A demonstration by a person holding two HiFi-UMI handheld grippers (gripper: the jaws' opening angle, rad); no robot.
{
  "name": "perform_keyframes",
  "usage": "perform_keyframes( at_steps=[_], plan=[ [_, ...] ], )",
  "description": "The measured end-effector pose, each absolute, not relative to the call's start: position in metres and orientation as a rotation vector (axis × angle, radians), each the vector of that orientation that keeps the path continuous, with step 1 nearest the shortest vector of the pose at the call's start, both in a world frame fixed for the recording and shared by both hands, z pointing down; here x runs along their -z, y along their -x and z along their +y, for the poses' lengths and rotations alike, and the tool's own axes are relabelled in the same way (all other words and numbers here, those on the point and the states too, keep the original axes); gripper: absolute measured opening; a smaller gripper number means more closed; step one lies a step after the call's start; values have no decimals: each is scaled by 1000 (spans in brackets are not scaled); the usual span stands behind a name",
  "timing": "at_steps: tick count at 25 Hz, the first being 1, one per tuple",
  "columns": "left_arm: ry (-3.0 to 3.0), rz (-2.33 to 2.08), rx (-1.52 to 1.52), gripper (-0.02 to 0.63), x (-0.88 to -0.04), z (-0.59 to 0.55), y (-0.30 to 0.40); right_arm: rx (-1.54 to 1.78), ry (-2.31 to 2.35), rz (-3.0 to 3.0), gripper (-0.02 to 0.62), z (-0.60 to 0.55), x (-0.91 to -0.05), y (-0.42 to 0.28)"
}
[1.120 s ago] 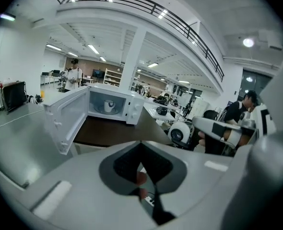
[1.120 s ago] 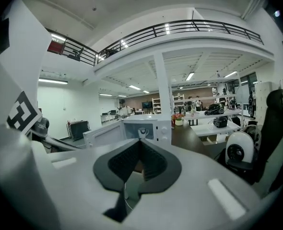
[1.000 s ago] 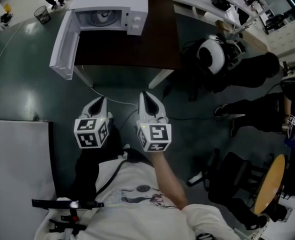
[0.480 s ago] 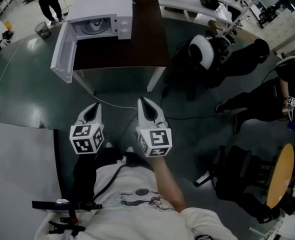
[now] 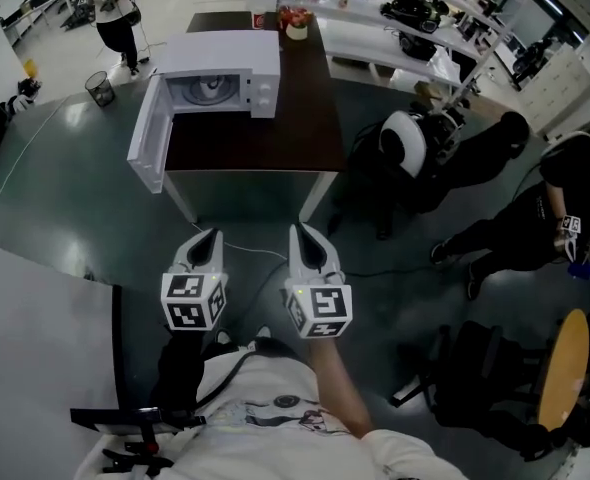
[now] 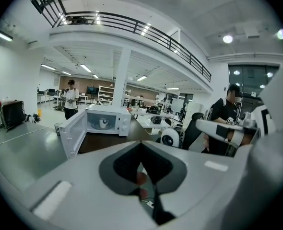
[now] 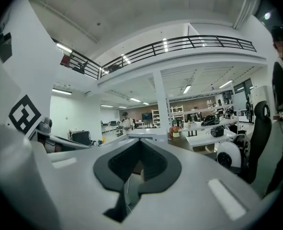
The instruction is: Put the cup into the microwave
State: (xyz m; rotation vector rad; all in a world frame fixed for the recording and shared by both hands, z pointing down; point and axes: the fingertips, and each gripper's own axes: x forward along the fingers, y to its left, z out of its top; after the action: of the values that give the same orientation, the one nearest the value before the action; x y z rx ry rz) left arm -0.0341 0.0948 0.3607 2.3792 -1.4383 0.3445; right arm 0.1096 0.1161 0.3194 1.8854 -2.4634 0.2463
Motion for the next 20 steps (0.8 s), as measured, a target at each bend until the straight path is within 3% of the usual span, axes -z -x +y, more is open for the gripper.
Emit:
perform_keyframes(
  at_steps=[20],
  plan=[
    [-2464,-1414,-268,0,-327,78,41,-102,-1882,-2459,-2,108,-286,-90]
  ],
)
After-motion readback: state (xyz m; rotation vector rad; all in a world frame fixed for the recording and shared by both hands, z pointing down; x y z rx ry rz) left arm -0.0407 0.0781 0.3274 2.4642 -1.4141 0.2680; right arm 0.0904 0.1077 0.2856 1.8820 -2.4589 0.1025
